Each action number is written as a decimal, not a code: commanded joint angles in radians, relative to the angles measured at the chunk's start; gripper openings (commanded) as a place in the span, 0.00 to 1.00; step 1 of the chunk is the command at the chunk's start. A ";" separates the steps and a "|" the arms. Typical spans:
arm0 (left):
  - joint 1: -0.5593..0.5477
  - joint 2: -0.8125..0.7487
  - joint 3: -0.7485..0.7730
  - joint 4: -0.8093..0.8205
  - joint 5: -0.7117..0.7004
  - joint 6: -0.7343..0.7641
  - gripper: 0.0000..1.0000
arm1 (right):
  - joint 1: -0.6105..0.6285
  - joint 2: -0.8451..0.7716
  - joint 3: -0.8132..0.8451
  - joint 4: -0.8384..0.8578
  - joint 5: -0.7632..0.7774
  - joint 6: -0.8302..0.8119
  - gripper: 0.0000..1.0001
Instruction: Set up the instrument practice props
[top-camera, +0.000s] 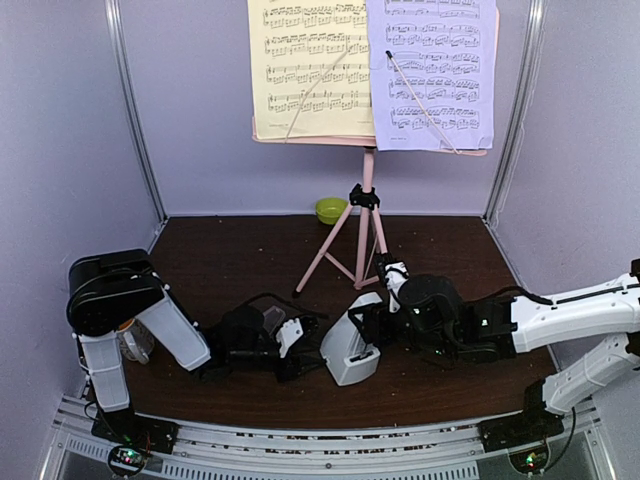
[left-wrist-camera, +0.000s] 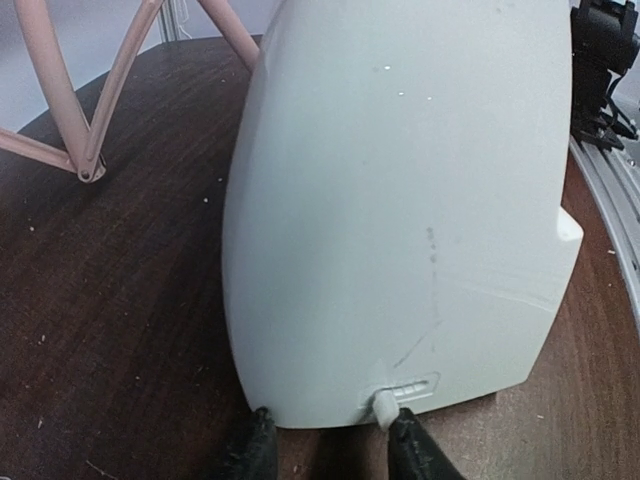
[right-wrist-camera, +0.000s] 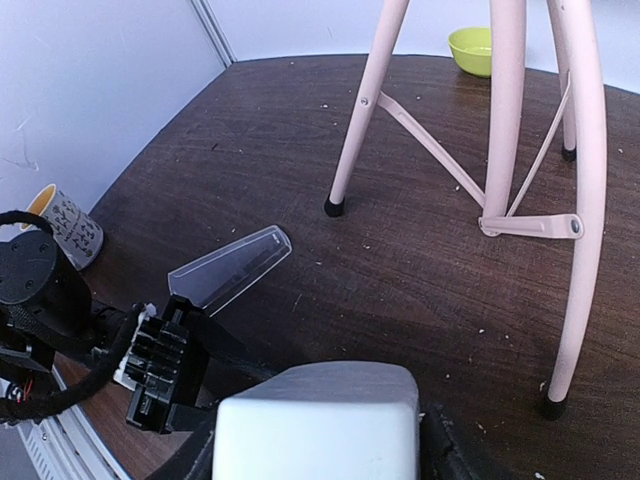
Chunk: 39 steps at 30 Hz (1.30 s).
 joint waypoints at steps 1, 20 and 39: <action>0.028 -0.015 0.012 0.075 0.051 -0.007 0.32 | 0.003 0.002 0.038 0.098 -0.013 0.003 0.30; 0.050 -0.176 -0.282 0.352 -0.217 -0.186 0.72 | 0.104 0.211 0.385 -0.279 0.422 0.247 0.54; -0.044 -0.597 -0.282 -0.067 -0.458 -0.190 0.75 | 0.162 0.297 0.538 -0.307 0.442 0.242 0.99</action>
